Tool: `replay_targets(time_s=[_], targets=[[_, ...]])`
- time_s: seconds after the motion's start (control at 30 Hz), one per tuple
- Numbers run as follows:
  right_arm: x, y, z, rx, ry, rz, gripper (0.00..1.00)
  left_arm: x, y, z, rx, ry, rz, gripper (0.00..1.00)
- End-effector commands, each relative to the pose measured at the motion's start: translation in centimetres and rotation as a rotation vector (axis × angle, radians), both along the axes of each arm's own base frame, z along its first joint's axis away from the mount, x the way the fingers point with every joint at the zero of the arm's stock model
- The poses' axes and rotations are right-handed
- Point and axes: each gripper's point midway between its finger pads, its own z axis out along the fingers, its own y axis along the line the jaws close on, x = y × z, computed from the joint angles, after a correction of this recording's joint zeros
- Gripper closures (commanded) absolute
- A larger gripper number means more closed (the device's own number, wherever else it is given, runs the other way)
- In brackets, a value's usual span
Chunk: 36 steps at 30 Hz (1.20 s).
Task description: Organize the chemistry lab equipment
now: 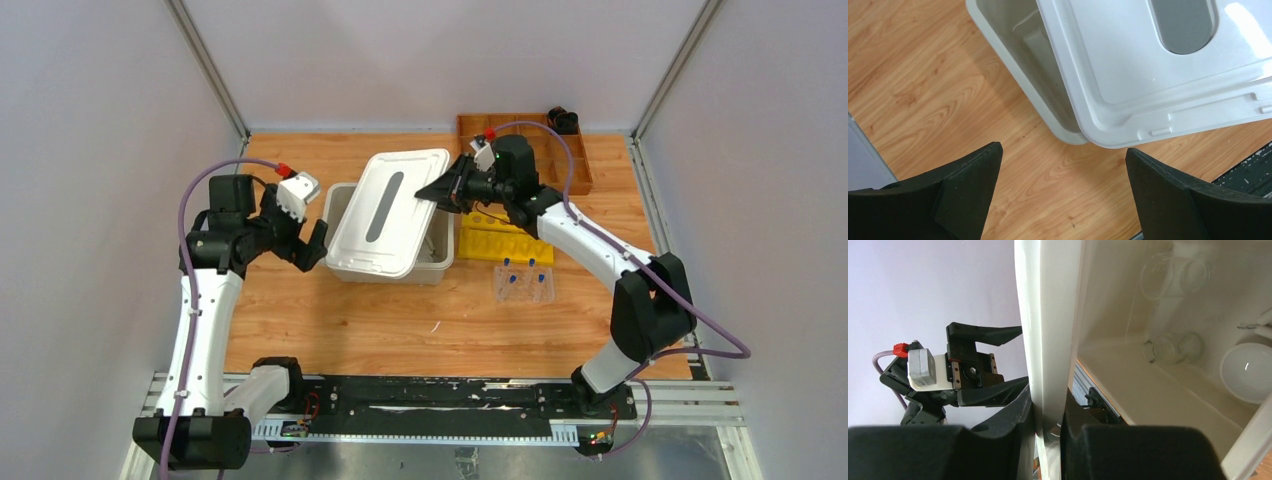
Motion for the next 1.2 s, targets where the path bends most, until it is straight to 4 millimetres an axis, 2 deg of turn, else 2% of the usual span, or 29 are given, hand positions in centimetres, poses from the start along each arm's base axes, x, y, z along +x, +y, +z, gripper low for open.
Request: replay_targets(time_s=[0.0, 0.07, 0.2, 0.4, 0.5, 0.7, 0.93, 1.03, 1.1, 1.17], targets=[[-0.4, 0.0, 0.7, 0.054, -0.001, 0.057, 1.00, -0.3, -0.1, -1.0, 0.028, -0.002, -0.062, 0.00], [-0.5, 0.1, -0.1, 0.038, 0.019, 0.069, 1.00, -0.4, -0.1, -1.5, 0.035, 0.006, -0.072, 0.00], [-0.6, 0.0, -1.9, 0.000, 0.060, 0.086, 0.87, -0.6, -0.4, -2.3, 0.036, 0.020, -0.098, 0.00], [-0.6, -1.3, -4.4, -0.113, 0.078, 0.065, 0.51, -1.2, -0.9, -3.7, 0.051, 0.043, -0.136, 0.00], [-0.6, -1.8, -5.0, -0.188, 0.055, 0.072, 0.38, -1.5, -1.9, -4.4, 0.059, 0.056, -0.182, 0.00], [-1.2, -4.4, -6.8, -0.416, 0.047, 0.085, 0.29, -0.7, -1.7, -4.1, 0.074, 0.029, -0.171, 0.00], [-1.4, -7.0, -9.2, -0.641, 0.034, 0.139, 0.14, -1.0, -1.8, -4.4, 0.076, 0.036, -0.177, 0.00], [-1.5, -8.8, -10.3, -0.768, 0.039, 0.165, 0.12, -1.1, -1.5, -4.5, 0.089, 0.030, -0.171, 0.00], [-1.2, -10.1, -9.9, -0.841, 0.007, 0.157, 0.12, -1.2, -1.2, -4.1, 0.103, 0.014, -0.159, 0.00], [-0.6, -10.8, -8.1, -0.874, -0.065, 0.129, 0.13, -1.5, -1.1, -3.5, 0.108, 0.000, -0.159, 0.00]])
